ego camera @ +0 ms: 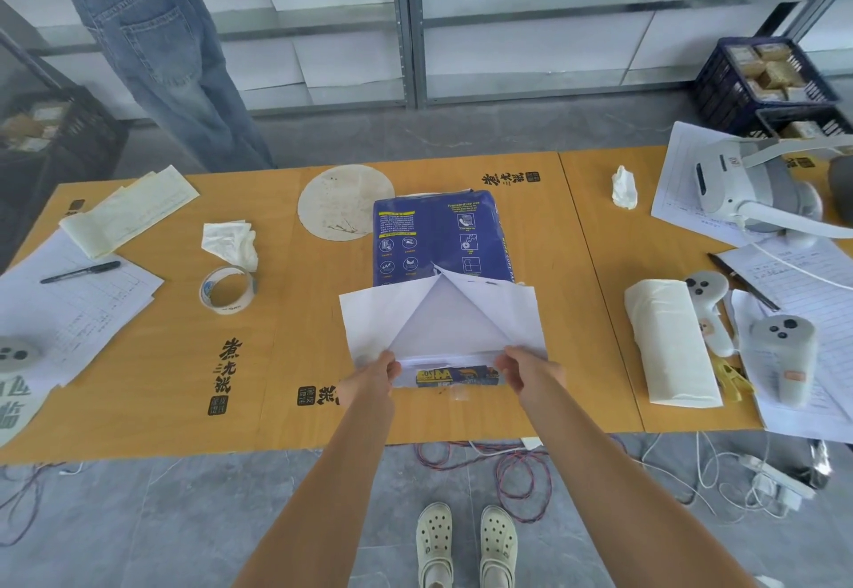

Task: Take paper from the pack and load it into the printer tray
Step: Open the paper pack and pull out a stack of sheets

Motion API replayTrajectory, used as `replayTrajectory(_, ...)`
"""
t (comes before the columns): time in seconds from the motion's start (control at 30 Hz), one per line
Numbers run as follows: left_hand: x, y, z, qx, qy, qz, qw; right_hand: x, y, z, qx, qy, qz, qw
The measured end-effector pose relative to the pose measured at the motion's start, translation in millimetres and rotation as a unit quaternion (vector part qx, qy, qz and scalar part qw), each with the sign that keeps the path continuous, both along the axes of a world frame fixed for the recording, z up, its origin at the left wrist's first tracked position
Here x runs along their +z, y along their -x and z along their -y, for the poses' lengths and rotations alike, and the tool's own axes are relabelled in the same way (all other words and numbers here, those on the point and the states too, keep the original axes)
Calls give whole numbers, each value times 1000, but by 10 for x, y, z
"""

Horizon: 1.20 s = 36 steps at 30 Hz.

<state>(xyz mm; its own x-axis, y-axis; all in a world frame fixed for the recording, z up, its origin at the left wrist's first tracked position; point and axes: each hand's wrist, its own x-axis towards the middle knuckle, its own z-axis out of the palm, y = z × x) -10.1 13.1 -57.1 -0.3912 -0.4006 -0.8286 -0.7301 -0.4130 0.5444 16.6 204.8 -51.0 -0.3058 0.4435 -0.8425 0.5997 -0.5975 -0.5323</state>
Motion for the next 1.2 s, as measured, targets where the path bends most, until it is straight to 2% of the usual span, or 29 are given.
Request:
replayTrajectory(0.17,-7,-6,10,18,5,-3,1000,-46,11,2,-9,5,-3,1000)
replayTrajectory(0.5,-10,-225,59,-23,29,27,999,-141,-97,27,9,11,-9,1000)
replayTrajectory(0.87,-54,-634,215,-73,-9,25,997,-50,-490,-112,112,34,-1,993)
replayTrajectory(0.97,-66,-741,274,-141,16,39,989,-14,-639,-169,167,51,12,985)
replayTrajectory(1.07,-56,-719,352,-246,94,60,963,21,-733,-223,203,60,13,977)
replayTrajectory(1.2,-30,-639,396,-323,125,-6,938,59,-727,-255,234,68,9,970)
